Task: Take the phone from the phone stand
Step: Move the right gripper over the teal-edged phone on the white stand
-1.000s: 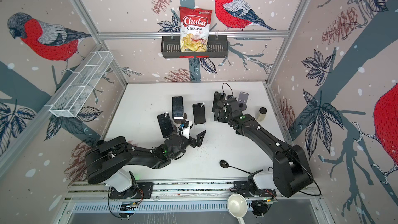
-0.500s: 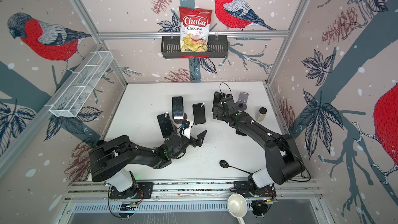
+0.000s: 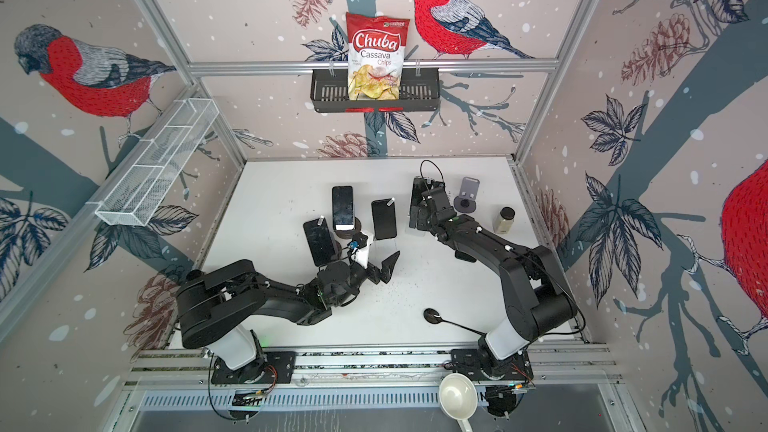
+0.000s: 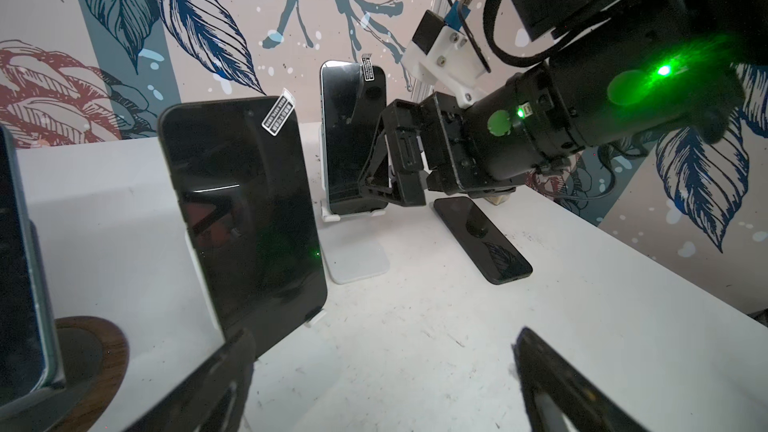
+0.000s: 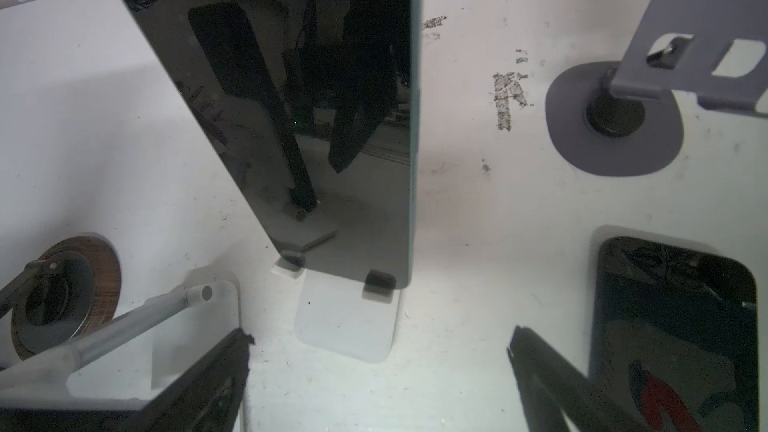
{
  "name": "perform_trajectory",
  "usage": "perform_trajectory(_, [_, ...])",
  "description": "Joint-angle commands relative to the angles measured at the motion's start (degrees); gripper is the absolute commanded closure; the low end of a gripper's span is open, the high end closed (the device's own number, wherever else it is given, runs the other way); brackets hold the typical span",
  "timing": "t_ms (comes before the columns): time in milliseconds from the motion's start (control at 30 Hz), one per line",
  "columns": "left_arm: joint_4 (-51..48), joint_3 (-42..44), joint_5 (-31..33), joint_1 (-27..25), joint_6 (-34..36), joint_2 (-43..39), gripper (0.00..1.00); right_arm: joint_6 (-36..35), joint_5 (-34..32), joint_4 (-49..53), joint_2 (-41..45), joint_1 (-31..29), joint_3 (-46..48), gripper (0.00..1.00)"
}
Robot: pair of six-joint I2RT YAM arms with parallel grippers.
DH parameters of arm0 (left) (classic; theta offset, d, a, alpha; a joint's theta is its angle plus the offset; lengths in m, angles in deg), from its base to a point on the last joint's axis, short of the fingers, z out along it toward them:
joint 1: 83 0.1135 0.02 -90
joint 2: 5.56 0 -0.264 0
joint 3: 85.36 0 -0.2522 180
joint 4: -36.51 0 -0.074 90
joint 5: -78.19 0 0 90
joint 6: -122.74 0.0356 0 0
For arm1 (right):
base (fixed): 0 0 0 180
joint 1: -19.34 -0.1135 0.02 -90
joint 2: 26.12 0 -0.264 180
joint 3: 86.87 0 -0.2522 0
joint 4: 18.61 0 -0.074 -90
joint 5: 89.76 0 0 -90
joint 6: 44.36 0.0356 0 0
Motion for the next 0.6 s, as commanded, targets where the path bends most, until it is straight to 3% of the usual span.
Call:
perform_trajectory(0, [2.7,-0.6,-1.8,0.1,1.2,0.4,0.04,-1.1,0.7,-1.4,-0.8,-0.1,-1.1,0.01])
perform_trajectory(567, [2.8,-0.5,-2.3,0.1,1.8,0.8,0.04,0.9,0.9,-3.2,-6.3,-0.6,-4.3,0.01])
